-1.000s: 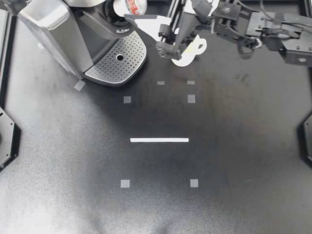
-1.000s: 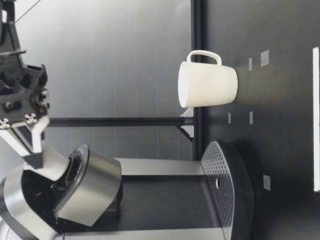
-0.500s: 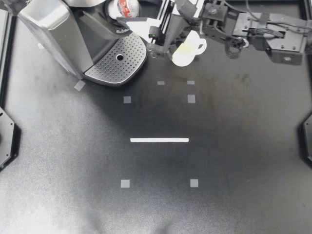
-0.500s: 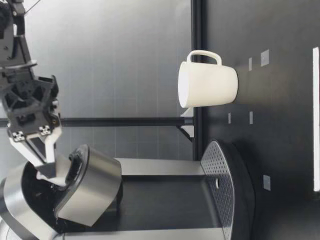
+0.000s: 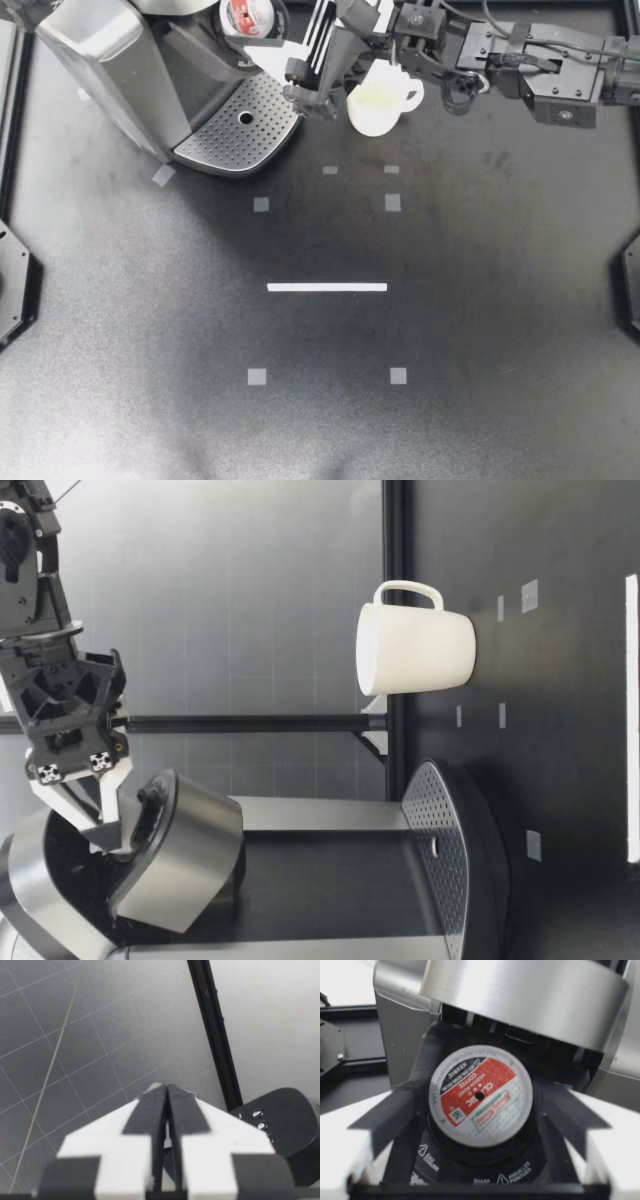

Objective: Place the coffee capsule inside the capsule container, then place the cup onto the center of the cup tray.

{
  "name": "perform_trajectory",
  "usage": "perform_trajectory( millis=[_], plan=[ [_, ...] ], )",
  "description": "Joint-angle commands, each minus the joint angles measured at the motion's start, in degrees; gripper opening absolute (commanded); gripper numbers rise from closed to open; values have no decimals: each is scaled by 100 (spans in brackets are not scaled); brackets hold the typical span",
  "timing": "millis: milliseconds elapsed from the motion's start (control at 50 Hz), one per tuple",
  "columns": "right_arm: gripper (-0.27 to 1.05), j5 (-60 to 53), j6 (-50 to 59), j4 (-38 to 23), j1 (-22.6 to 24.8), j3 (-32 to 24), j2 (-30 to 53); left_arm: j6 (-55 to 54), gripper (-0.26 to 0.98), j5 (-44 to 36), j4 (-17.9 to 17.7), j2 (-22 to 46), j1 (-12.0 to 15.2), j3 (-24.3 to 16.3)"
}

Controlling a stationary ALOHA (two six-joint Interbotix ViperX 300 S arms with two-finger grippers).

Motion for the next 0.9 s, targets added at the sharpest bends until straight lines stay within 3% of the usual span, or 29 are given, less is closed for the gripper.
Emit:
perform_trajectory(
  millis=[0, 440, 880],
  plan=[
    [75, -114, 0, 0, -44, -114, -132, 9, 7, -9, 26, -26, 18, -53],
    [75, -132, 44, 62, -44, 237, -422, -18, 7, 0, 44, -105, 35, 97],
    [75, -1011, 220, 70, 272, 1274, -1450, -721, 7, -9, 237, -360, 650, 475]
  ],
)
